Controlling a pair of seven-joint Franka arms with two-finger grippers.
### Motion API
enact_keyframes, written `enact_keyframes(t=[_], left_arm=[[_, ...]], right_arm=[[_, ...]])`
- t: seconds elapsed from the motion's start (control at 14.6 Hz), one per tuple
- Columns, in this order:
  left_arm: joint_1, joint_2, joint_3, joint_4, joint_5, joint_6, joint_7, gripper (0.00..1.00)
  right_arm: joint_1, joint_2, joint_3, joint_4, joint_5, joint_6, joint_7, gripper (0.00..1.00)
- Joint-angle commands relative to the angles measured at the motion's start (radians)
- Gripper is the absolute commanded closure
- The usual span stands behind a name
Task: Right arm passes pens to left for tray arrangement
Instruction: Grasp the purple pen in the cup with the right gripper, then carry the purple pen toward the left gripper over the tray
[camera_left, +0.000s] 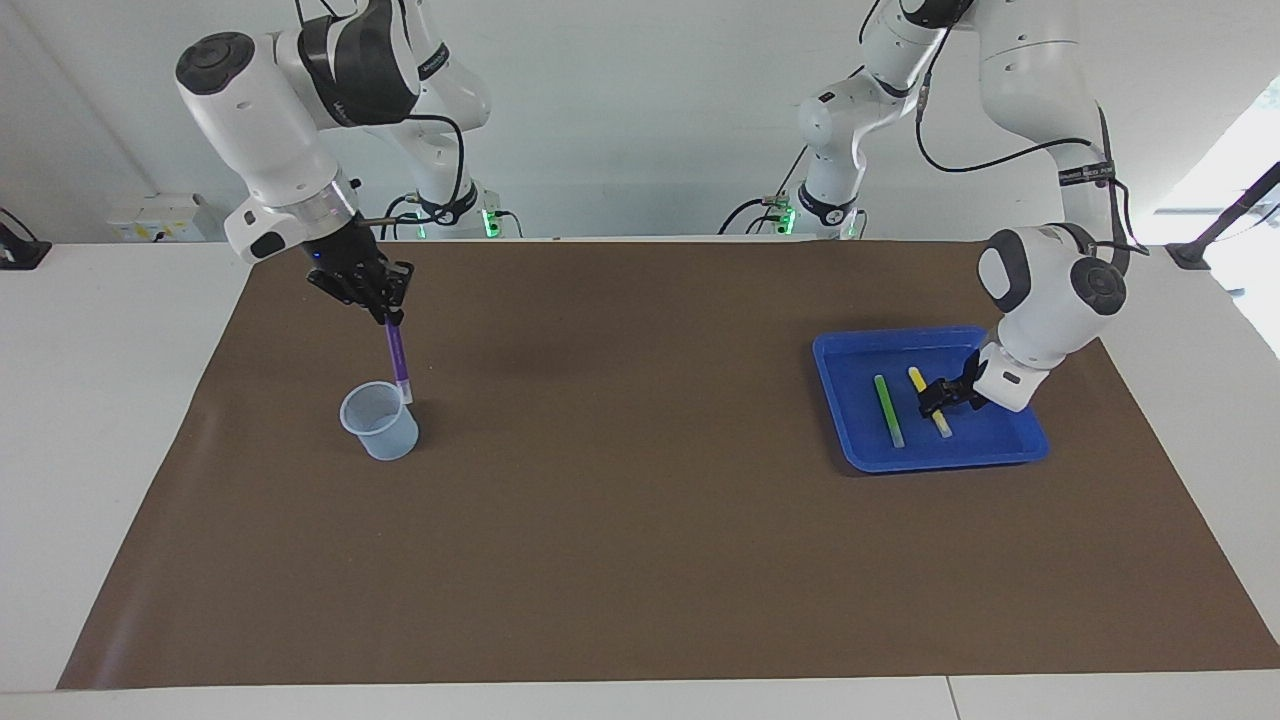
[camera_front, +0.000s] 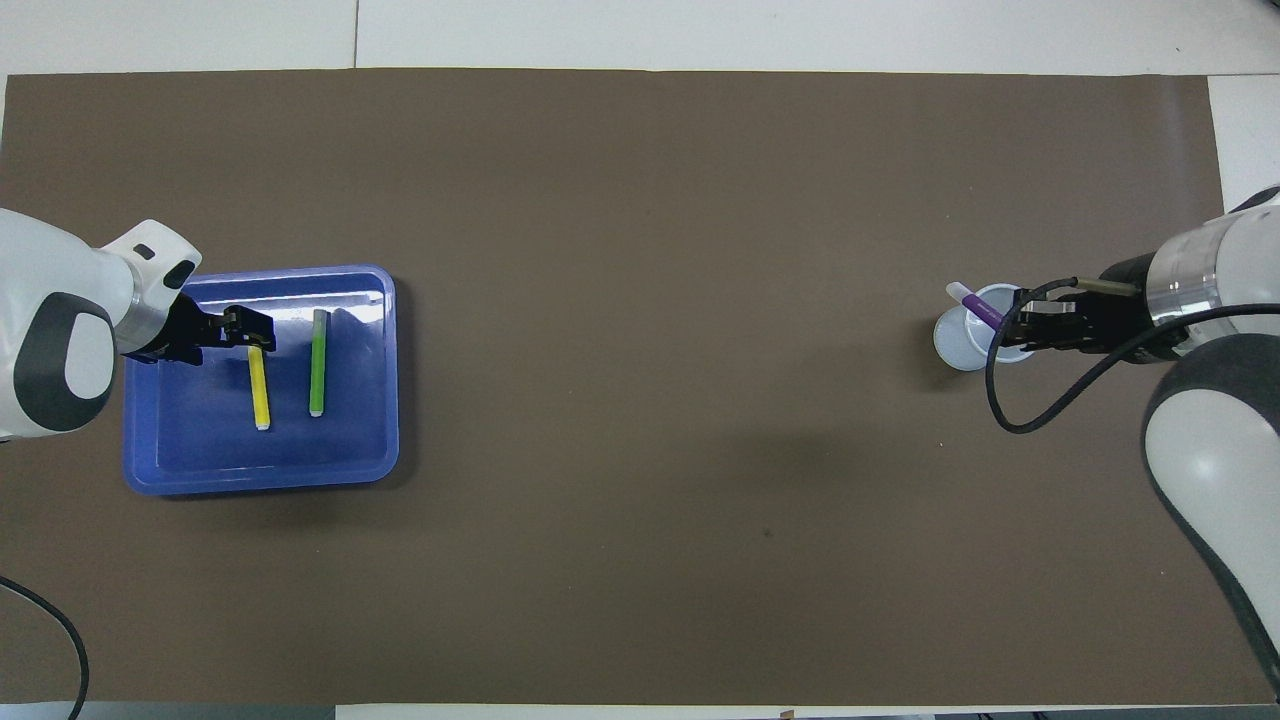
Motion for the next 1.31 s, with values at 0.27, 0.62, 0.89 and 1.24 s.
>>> enact_keyframes(t=[0.27, 0.62, 0.89, 1.24], left_arm=[[-0.005, -0.108, -0.004, 0.213, -0.165, -0.360, -0.145, 0.00], [-0.010, -0.286, -0.007, 0.213, -0.361, -0.446, -0.402, 0.00], [-0.014, -0.370, -0.035, 0.208, -0.550, -0.477, -0.667, 0.00], [-0.051, -0.396, -0.041, 0.198, -0.765, -0.476, -0.853, 0.00]], right_arm=[[0.001, 0.005, 0.162, 0.016, 0.410, 0.087, 0.321, 1.00], [0.002, 0.016, 0.334, 0.036, 0.567, 0.240, 0.639, 1.00], [0.005, 0.078, 0.410, 0.122, 0.616, 0.269, 0.809, 1.00], [0.005, 0.180, 0.431, 0.205, 0.782, 0.271, 0.852, 1.00]])
